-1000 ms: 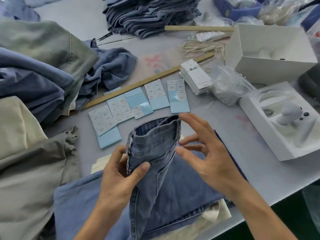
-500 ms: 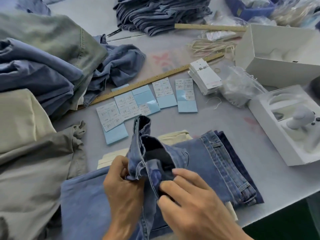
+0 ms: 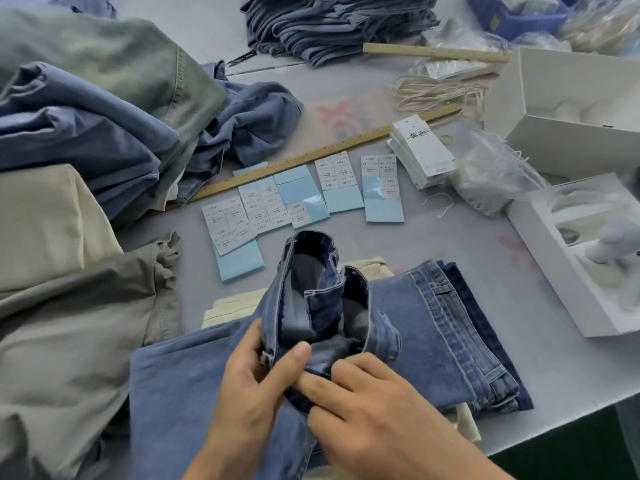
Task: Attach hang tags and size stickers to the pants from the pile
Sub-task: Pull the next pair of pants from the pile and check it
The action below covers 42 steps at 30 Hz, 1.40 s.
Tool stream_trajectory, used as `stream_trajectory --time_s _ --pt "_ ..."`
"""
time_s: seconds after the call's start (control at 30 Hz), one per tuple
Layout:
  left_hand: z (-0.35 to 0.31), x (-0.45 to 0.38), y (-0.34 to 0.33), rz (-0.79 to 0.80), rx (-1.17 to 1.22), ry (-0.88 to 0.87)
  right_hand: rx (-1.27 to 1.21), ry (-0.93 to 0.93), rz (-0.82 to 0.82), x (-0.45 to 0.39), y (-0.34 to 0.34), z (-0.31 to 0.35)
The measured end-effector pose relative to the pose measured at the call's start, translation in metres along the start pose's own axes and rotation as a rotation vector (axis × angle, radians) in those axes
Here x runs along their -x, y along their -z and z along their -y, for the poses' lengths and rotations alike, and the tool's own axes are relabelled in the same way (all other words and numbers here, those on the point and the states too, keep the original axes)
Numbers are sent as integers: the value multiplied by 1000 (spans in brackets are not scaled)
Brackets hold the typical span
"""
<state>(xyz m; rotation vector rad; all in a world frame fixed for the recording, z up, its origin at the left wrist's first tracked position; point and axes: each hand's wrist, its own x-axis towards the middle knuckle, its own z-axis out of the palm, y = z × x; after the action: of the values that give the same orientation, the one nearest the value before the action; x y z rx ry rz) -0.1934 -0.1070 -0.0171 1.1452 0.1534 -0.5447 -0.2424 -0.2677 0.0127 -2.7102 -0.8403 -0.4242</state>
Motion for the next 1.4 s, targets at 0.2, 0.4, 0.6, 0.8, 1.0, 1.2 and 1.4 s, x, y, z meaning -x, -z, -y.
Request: stream_trajectory --time_s 0.2,0.4,0.6,0.8,1.0,1.2,1.4 --pt "13 5 -5 -5 517 255 -676 -558 -281 6 5 -26" --pt "12 8 -9 107 459 130 -351 -595 -124 18 4 -45" --pt "17 3 -14 -23 482 113 -202 -566 53 46 10 -32" --pt "28 16 -15 13 614 281 -100 -641 254 46 10 -27" --pt "30 20 -2 262 579 147 -333 -618 437 46 13 -31" --pt "28 17 -6 -4 391 154 -580 -686 122 40 14 -23" --pt "24 21 -9 -40 386 114 -542 -613 -182 27 10 -5"
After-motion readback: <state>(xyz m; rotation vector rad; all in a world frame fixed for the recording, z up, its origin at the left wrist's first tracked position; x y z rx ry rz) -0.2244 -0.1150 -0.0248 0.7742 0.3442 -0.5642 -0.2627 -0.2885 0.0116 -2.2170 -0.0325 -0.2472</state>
